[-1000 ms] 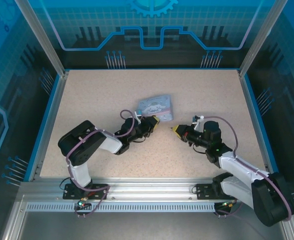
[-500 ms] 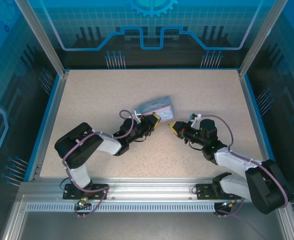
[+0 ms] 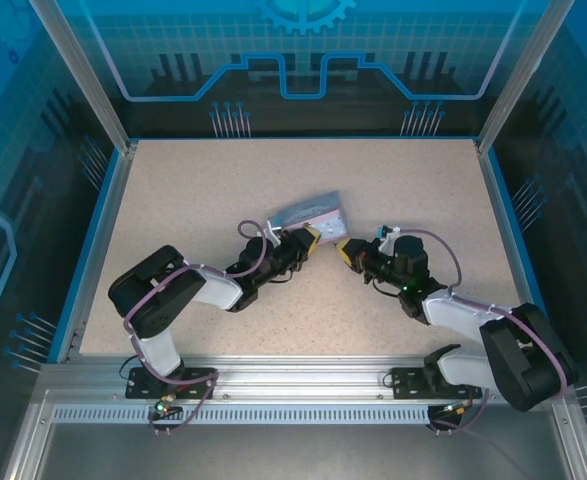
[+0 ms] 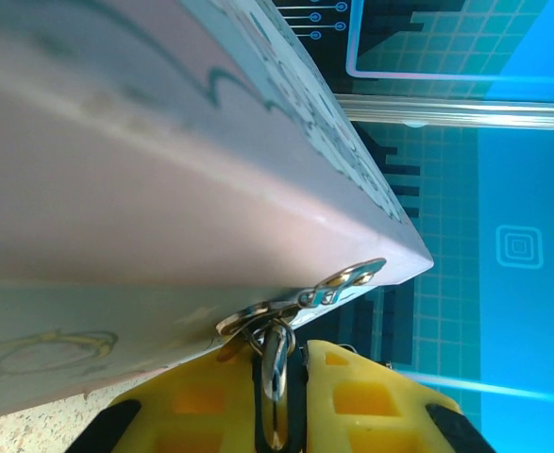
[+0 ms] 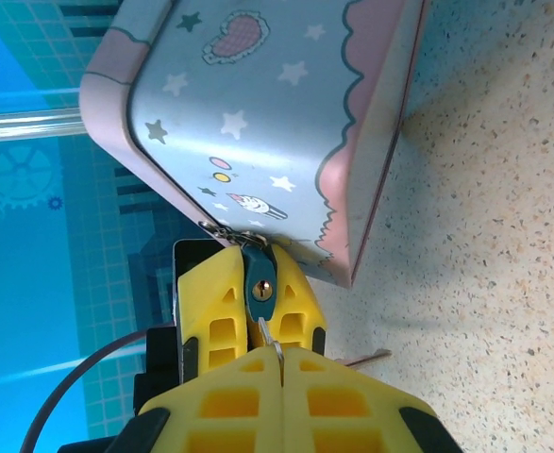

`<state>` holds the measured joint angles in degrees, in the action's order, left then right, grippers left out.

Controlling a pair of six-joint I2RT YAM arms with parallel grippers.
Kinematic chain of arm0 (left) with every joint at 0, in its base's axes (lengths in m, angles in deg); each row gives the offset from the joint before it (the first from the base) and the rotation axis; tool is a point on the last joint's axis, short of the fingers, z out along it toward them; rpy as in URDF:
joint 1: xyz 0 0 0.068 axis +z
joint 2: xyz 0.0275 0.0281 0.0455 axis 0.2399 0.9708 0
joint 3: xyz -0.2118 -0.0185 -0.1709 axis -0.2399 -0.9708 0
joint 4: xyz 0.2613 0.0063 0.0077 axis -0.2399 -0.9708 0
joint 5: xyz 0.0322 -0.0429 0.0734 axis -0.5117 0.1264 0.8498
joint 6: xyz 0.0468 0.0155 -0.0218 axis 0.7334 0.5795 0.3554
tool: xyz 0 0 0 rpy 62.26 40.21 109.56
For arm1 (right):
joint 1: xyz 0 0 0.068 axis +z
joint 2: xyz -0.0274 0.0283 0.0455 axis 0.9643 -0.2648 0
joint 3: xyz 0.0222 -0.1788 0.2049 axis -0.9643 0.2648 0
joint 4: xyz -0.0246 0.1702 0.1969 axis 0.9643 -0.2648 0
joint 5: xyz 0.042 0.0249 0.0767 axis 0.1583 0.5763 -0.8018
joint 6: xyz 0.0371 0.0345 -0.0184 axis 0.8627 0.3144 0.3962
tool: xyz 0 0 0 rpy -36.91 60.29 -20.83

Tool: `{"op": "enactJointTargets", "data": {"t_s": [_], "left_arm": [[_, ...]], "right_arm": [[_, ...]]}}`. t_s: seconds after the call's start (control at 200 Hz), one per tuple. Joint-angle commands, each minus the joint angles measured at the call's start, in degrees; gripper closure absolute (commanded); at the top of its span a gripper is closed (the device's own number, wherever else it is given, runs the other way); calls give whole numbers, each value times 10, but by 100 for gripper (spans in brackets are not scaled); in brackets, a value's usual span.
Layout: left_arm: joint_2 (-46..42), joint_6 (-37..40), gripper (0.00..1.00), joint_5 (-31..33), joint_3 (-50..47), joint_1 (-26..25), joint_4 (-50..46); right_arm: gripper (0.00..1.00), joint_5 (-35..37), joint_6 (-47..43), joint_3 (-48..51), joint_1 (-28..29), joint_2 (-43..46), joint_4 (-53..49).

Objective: Unlock a padlock with a key

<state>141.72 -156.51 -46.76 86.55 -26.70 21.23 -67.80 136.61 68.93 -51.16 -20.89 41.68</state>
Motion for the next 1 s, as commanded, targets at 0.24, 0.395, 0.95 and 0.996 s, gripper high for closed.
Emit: {"op": "enactJointTargets", "data": {"t_s": [0.24, 0.395, 0.95, 0.996], "left_arm": [[-2, -18, 100, 11, 10, -4, 64], [-2, -18, 100, 10, 7, -4, 66], [1, -19, 100, 10, 10, -5, 66], [1, -19, 100, 9, 10, -4, 67]], "right_arm": [[100, 18, 14, -28, 25, -37, 40], [100, 19, 15, -35, 28, -45, 43], [100, 19, 16, -47, 35, -64, 51], [100, 20, 16, -49, 36, -66, 52]]}}
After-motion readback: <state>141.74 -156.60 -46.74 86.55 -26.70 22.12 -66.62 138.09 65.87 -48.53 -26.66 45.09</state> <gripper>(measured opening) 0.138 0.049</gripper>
